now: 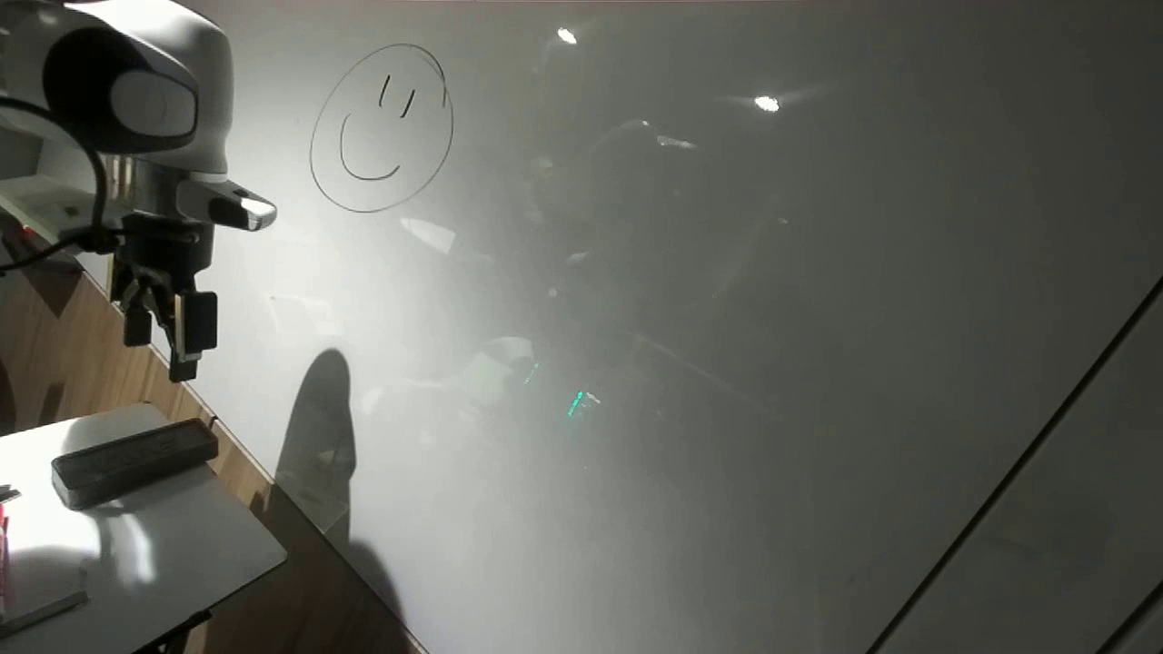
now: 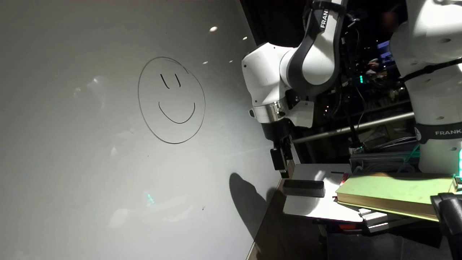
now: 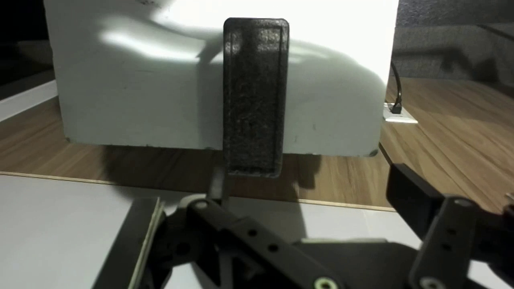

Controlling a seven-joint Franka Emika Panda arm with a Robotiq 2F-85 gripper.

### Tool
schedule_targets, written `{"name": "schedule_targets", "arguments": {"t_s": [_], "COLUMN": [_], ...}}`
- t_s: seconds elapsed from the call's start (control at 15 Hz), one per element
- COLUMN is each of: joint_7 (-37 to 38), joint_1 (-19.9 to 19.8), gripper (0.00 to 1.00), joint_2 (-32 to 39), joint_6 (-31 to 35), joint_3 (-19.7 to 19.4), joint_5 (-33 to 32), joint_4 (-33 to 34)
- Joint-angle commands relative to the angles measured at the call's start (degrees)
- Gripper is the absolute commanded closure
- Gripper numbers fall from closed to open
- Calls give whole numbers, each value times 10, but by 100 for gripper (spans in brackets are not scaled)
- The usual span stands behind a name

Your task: Use the duster to rub the smiley face off of the board

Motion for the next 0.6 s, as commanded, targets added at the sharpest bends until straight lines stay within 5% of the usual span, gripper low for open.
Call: {"name": "schedule_targets", "arguments": {"t_s": [0.0, 0.2, 0.53], "joint_7": [105, 160, 143], "joint_1": [-50, -71, -65], "gripper": [0, 0, 0], "joint_2": [44, 69, 125], "joint_6": [18, 11, 28], "joint_3": [21, 11, 8], "joint_5": [-121, -183, -149], "joint_4": [0, 1, 1]}}
